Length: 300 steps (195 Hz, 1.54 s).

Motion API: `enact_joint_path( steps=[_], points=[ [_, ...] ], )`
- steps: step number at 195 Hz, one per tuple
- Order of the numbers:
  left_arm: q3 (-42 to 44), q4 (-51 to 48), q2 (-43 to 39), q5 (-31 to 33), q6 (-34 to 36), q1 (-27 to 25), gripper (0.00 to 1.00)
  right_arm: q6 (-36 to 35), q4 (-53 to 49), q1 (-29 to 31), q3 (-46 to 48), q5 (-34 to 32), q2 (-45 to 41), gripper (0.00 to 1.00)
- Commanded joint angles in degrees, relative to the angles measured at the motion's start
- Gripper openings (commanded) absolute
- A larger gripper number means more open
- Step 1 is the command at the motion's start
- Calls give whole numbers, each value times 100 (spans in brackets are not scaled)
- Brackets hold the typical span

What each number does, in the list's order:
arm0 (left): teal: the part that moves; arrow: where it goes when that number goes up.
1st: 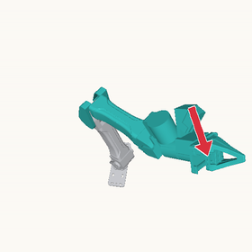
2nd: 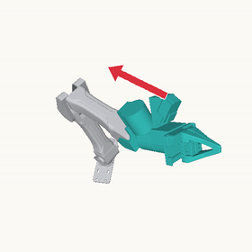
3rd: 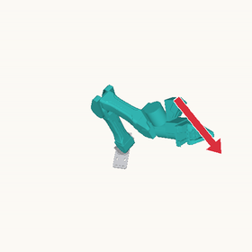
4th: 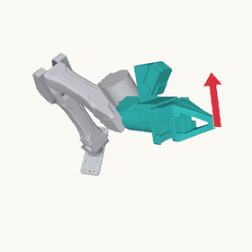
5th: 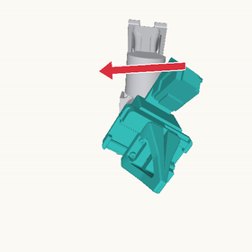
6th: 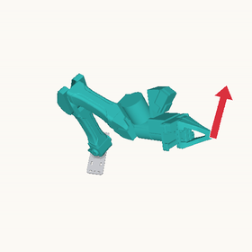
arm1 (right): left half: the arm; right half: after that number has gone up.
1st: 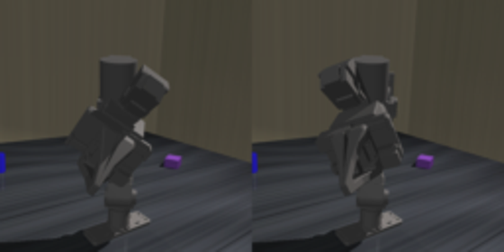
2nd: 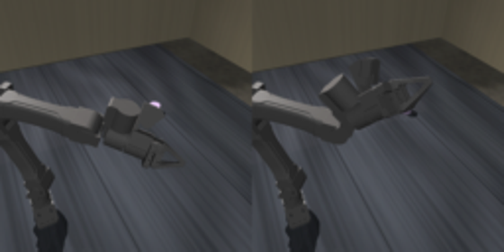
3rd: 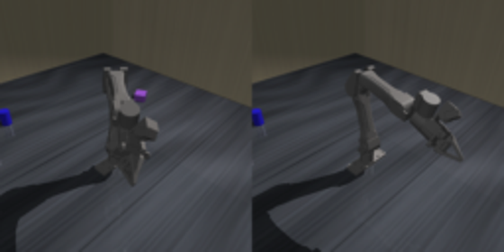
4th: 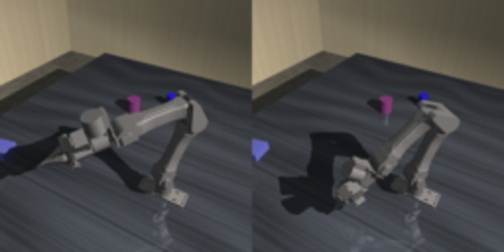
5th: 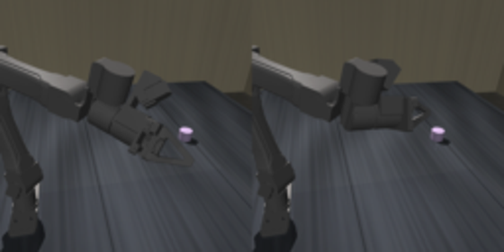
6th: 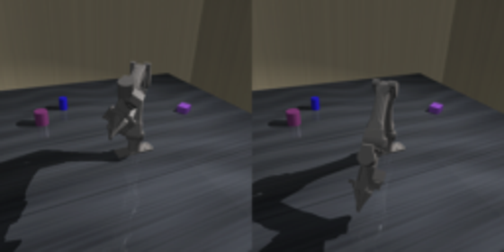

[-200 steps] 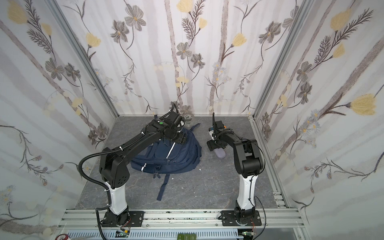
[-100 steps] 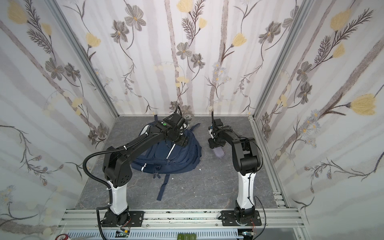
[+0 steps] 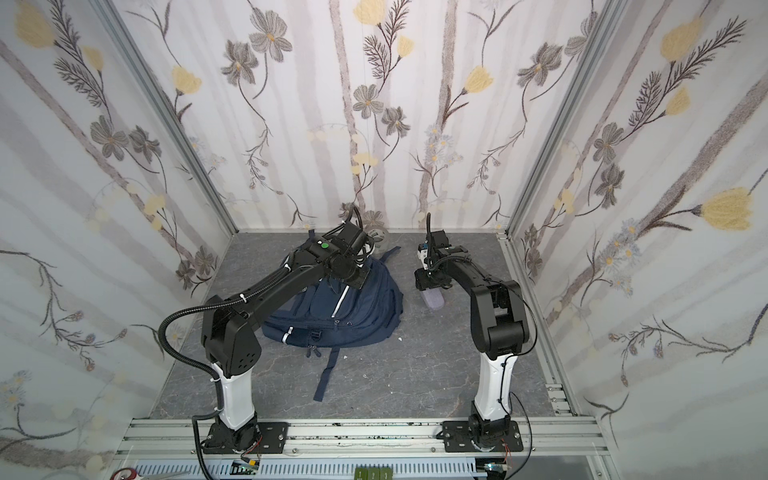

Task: Pack the student bag
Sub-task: 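Lift the case into the backpack opening with the right gripper while left holds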

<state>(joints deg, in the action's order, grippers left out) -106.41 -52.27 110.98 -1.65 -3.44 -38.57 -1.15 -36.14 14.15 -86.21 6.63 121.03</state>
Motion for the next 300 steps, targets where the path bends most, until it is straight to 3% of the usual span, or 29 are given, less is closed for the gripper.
enact_joint_path(
  steps=[1, 34, 74, 111, 144, 169, 182, 210, 249, 300],
  points=[
    [-96, -7, -150, 156, -127, 9, 0, 405, 208, 73, 56, 275, -235, 30],
    [-142, 188, -445, 42, -316, 9, 0, 1013, 47, 373, 18, 549, -826, 29],
    [-57, 677, -807, -164, -598, 16, 0, 2643, 332, 1058, 149, 1351, -1614, 30],
    [6, 980, -966, -386, -826, 10, 0, 4319, 1751, 1618, 969, 1955, -2016, 29],
    [73, 1095, -1090, -619, -910, 13, 0, 5409, 2955, 1821, 1442, 2088, -1999, 30],
    [279, 1234, -1228, -661, -974, 16, 0, 5782, 3302, 1891, 1354, 2037, -1815, 42],
    [372, 1311, -1295, -661, -1009, 18, 0, 5933, 3398, 1902, 1337, 2018, -1767, 56],
    [471, 1410, -1365, -661, -1109, 52, 0, 6027, 3407, 1940, 1372, 1938, -1829, 67],
    [516, 1522, -1333, -755, -1251, 107, 0, 6222, 3535, 1970, 1693, 1967, -2039, 76],
    [499, 1641, -1275, -911, -1381, 134, 0, 6554, 3927, 1986, 2320, 1831, -2431, 78]
  ],
)
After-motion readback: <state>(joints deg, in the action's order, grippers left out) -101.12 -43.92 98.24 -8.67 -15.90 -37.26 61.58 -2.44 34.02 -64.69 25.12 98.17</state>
